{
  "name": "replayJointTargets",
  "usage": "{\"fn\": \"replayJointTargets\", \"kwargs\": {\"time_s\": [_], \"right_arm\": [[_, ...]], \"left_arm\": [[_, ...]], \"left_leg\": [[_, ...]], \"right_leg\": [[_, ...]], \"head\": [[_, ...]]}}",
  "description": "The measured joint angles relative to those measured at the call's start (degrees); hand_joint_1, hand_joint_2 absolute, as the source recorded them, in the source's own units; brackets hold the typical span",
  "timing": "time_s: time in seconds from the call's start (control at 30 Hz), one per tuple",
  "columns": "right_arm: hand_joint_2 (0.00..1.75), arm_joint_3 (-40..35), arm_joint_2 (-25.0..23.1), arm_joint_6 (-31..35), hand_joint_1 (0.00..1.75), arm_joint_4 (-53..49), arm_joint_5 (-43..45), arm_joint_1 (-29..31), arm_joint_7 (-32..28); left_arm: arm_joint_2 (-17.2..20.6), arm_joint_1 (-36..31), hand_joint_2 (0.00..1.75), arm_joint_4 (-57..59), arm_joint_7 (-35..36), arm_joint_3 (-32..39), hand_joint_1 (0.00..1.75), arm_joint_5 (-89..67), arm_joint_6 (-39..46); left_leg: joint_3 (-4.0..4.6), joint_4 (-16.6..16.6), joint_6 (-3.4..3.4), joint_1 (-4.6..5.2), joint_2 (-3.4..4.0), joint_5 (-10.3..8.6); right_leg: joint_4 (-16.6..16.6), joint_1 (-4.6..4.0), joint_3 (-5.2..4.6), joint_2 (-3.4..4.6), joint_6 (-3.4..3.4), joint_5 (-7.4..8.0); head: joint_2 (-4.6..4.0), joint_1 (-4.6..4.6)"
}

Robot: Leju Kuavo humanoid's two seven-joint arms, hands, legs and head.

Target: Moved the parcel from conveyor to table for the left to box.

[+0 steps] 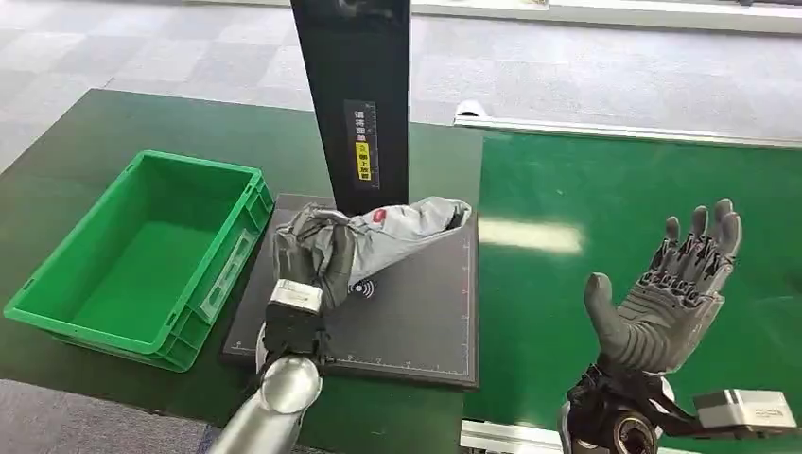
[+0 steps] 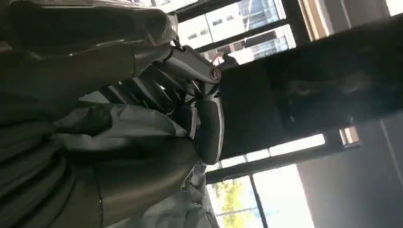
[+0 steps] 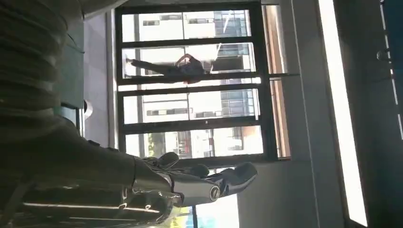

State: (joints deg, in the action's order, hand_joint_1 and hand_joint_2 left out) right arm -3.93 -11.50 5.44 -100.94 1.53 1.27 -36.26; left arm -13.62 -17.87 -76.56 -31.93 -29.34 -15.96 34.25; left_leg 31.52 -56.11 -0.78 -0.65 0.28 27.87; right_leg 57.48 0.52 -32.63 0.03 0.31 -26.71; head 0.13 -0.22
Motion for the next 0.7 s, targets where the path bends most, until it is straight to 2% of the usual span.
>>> {"fn": "replayJointTargets", "kwargs": {"time_s": [0.2,0.4,0.7], "right_arm": [[1.75,-0.3,0.0,-1.2,0.00,0.3,-0.2,-0.1,0.0],[1.75,-1.4,0.0,-2.6,0.00,2.1,0.0,0.5,0.1],[1.75,-1.9,-0.2,-2.6,0.00,3.2,0.1,0.9,0.1]], "left_arm": [[1.1,-2.0,1.75,-3.9,0.6,6.3,1.75,-2.3,0.9],[2.6,-10.3,1.75,-4.2,3.8,14.6,1.75,-3.5,-1.3],[3.1,-11.8,1.75,-4.2,4.0,17.4,1.75,-4.3,-1.5]], "left_leg": [[-0.02,0.0,-0.01,-0.02,-0.01,-0.02],[-0.03,0.0,-0.03,-0.04,-0.01,-0.07],[0.04,0.0,-0.02,-0.01,-0.02,-0.05]], "right_leg": [[0.0,-0.02,0.00,0.00,0.00,0.01],[0.0,-0.03,0.02,0.00,-0.02,0.03],[0.0,-0.01,-0.03,0.00,-0.01,0.02]], "head": [[0.00,0.00],[0.00,0.00],[0.00,0.00]]}}
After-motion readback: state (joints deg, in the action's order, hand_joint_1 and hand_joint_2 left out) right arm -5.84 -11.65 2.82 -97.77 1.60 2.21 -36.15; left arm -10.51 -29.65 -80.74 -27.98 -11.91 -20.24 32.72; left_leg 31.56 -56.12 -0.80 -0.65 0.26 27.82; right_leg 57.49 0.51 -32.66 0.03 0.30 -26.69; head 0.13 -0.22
